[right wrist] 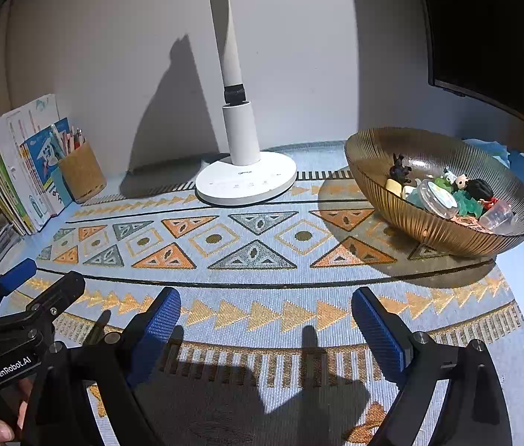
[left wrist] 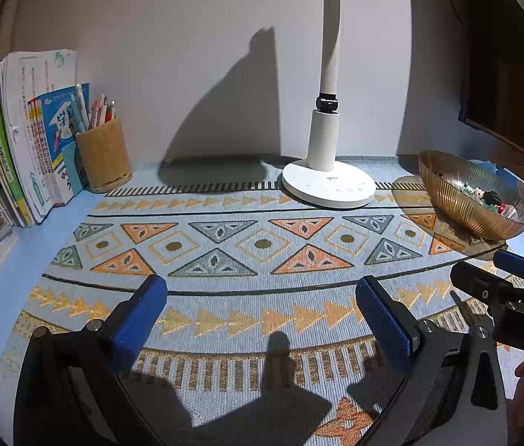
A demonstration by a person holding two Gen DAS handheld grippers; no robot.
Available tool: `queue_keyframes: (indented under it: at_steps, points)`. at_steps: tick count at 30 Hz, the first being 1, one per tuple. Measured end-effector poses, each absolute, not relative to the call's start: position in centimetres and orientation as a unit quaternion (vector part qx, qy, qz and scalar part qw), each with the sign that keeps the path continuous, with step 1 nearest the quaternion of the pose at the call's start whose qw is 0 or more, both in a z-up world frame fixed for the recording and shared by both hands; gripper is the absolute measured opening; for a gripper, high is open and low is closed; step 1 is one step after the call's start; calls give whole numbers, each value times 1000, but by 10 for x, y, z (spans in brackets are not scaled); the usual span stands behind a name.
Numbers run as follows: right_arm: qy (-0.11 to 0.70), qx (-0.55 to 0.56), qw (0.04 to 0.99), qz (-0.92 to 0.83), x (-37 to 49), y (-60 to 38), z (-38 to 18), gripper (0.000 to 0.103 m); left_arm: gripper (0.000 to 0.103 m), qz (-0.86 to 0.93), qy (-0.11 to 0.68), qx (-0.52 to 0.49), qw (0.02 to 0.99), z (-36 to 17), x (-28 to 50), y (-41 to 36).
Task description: Organize rigid objects
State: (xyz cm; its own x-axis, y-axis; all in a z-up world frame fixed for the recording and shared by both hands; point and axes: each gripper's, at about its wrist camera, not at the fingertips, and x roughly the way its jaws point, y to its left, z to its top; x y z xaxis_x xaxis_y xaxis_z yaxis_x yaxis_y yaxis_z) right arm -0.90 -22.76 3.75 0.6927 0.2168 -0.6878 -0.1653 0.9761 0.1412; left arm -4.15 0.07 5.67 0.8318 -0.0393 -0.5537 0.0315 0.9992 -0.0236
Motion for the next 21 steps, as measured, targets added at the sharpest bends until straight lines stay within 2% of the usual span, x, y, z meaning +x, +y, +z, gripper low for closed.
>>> queue_keyframes:
  at_steps: [21]
  points:
    - [382,29,918,105,-7,-228,35,93,102,-21,292,-6,956,57,-41,-1]
